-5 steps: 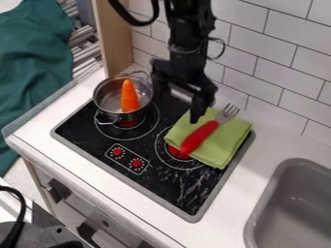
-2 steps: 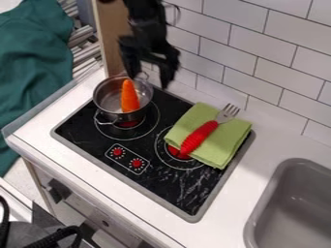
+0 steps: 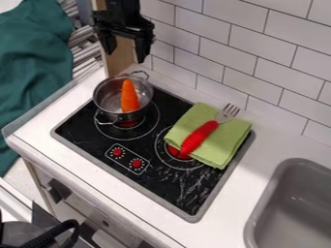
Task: Take the carrot out of the pot and put between the stoves.
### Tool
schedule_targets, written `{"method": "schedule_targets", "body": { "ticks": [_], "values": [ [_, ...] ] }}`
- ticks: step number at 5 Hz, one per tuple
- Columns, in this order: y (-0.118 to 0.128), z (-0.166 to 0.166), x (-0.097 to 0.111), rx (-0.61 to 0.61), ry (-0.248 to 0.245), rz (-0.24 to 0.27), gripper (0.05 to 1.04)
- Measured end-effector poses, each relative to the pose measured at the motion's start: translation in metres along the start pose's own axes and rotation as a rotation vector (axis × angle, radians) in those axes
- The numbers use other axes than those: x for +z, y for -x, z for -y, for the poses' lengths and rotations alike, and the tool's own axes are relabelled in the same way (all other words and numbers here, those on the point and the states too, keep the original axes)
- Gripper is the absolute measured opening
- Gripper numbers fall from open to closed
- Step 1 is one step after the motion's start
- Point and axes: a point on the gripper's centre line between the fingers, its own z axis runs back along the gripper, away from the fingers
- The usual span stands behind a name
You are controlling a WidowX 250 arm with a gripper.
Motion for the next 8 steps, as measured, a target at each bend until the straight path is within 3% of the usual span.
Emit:
{"method": "schedule_targets", "body": {
  "ticks": [1, 3, 4, 5, 7, 8],
  "values": [
    [0.011, 0.002, -0.020, -0.013, 0.014, -0.074, 1.001],
    [0.019, 0.017, -0.032, -0.069, 0.039, -0.130, 1.001],
    [0.027, 0.023, -0.049, -0.085, 0.052, -0.189, 1.001],
    [0.024, 0.022, -0.054, -0.087, 0.051, -0.198, 0.945],
    [0.022, 0.026, -0.056, -0.126, 0.040, -0.209, 0.371],
    [0.024, 0.034, -0.055, -0.154, 0.033, -0.229, 0.161]
  ]
}}
